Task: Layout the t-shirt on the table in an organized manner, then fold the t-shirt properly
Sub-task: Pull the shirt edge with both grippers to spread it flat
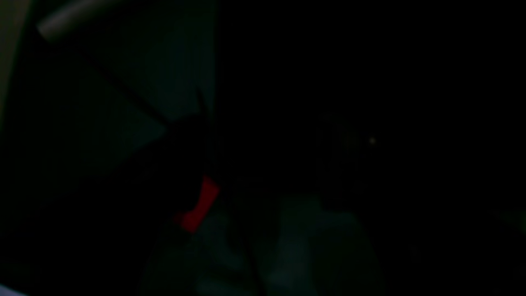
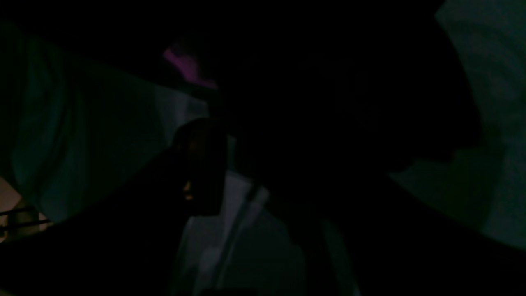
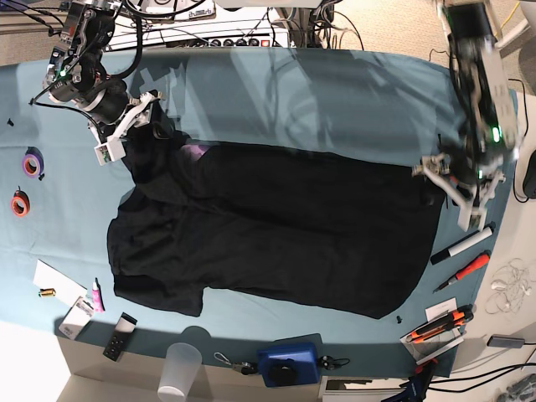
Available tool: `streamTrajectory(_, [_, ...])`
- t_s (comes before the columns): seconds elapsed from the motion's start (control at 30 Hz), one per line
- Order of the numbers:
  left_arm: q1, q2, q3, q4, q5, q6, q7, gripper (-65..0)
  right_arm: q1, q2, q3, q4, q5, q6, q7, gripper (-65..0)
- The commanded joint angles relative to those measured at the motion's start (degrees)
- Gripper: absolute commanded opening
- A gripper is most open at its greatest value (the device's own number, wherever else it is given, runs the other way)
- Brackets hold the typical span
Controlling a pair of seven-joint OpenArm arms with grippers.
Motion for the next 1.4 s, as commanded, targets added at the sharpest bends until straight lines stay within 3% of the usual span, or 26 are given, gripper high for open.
streamTrajectory(0.0, [-1.38,-0.66,-0.33,-0.72,-0.98,-0.63,-0.96,-23.9,0.33,0.66,0.24,0.92,0.28,0.10,2.03,-34.3])
streamTrajectory(0.1, [-3.13,-0.66,-0.31,-5.18,-1.22,-2.89,-0.61,-23.9,0.35,0.66,0.22,0.92,-0.98,0.10,4.20,-34.3])
streamTrajectory(0.33, [-3.65,-0.66,-0.33,-9.94,-1.20,-2.78,1.51,-25.1,0.96,0.63,0.22,0.92,-0.96,0.10,4.98,-34.5])
streamTrajectory(0.4, [-3.67,-0.66,-0.33,-9.92,-1.20,-2.73,1.53,-32.5,1.14,0.66,0.22,0.92,-1.42,-1.62,4.96,-38.4])
streamTrajectory(0.53, [-3.65,-0.66,-0.33,-9.92,-1.86,-2.56,3.04,-59.5,1.11,0.66,0.24,0.92,-5.20,-5.18,4.42,-65.0])
streamTrajectory(0.57, [-3.65,-0.66,-0.39,-9.92,-2.82,-2.56,4.00,-65.0,1.14,0.68,0.26,0.92,-6.21,-6.10,4.11,-65.0])
streamTrajectory(0.73, [-3.65,-0.66,-0.42,-8.74,-7.48,-0.94,11.47,-65.0,1.11,0.83,1.38,1.46,-6.23,-6.34,1.49,-65.0])
streamTrajectory(0.93, [-3.52,-0.70,-0.44,-5.64,-8.68,-0.44,17.62,-65.0,1.11,0.83,10.27,3.06,3.32,-5.75,-4.22,-65.0])
streamTrajectory(1.17, [1.66,-1.64,-0.44,0.79,-8.55,-0.63,18.03,-65.0,1.05,0.81,21.09,3.34,9.94,-2.16,-15.12,-65.0])
streamTrajectory(1.37, [8.87,-1.62,-0.44,4.55,-8.50,-0.63,18.01,-65.0,-1.81,0.81,23.98,3.34,15.17,-1.95,-17.00,-65.0])
